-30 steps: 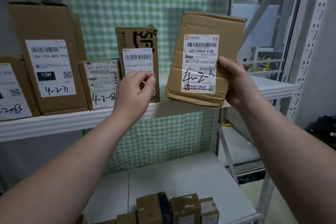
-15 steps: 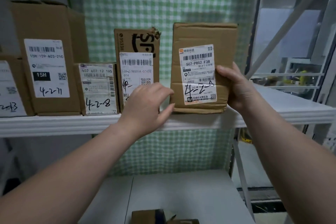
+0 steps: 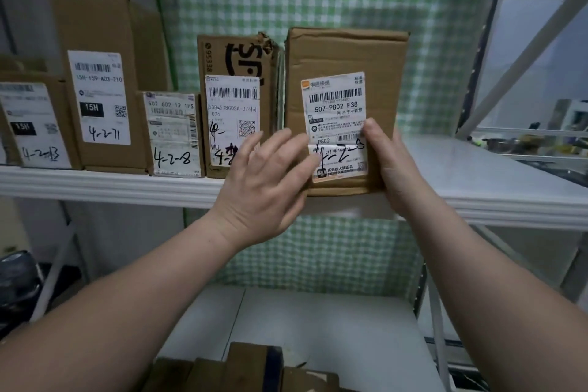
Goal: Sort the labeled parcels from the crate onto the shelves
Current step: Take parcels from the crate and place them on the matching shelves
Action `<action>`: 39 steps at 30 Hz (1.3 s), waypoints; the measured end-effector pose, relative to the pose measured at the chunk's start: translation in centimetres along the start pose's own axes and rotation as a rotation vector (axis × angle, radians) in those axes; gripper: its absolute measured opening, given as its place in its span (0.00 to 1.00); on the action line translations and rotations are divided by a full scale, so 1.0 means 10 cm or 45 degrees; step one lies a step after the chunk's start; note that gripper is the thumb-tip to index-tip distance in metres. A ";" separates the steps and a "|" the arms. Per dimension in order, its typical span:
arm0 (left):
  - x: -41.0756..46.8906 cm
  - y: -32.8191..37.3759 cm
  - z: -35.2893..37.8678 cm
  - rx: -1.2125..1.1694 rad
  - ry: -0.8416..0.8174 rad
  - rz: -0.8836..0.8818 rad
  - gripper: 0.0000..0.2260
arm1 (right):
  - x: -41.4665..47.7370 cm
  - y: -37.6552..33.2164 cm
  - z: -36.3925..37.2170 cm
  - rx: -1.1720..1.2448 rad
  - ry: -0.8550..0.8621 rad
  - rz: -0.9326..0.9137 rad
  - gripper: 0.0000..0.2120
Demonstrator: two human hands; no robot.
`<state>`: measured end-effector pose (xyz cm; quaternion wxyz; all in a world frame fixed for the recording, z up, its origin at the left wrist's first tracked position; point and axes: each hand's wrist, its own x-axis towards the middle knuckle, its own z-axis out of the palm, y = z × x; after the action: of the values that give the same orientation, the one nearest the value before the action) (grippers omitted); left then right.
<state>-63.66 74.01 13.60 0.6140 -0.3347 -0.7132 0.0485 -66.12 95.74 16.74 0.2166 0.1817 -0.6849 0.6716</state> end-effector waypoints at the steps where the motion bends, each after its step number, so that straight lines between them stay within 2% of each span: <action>1: -0.01 0.06 0.02 0.055 -0.049 0.056 0.22 | -0.04 0.00 0.03 -0.108 0.082 -0.039 0.24; 4: -0.07 0.25 0.12 0.166 -0.273 0.173 0.30 | -0.15 0.04 0.06 -0.430 0.366 -0.176 0.24; 6: -0.12 0.36 0.19 0.208 -0.385 0.209 0.32 | -0.23 0.09 0.06 -0.520 0.545 -0.265 0.23; 8: -0.14 0.42 0.25 0.236 -0.438 0.221 0.33 | -0.31 0.13 0.06 -0.544 0.631 -0.300 0.19; 10: -0.18 0.43 0.30 0.252 -0.470 0.202 0.35 | -0.35 0.15 0.08 -0.584 0.627 -0.294 0.16; 16: -0.26 0.39 0.39 0.237 -0.521 0.109 0.41 | -0.36 0.21 0.16 -0.669 0.549 -0.228 0.20; 22: -0.25 0.32 0.46 0.186 -0.578 0.061 0.37 | -0.36 0.25 0.20 -0.766 0.560 -0.185 0.23; 27: -0.27 0.29 0.52 0.130 -0.584 0.052 0.39 | -0.32 0.30 0.22 -0.875 0.526 -0.170 0.24; 36: -0.28 0.27 0.55 0.116 -0.595 0.050 0.39 | -0.34 0.30 0.24 -0.921 0.508 -0.190 0.19; 39: -0.28 0.27 0.53 0.109 -0.612 0.044 0.38 | -0.40 0.28 0.25 -0.881 0.576 -0.221 0.19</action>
<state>-67.30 76.41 8.63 0.4395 -0.2995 -0.8301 0.1675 -64.41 93.17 12.22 0.4656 0.0032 -0.7873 0.4043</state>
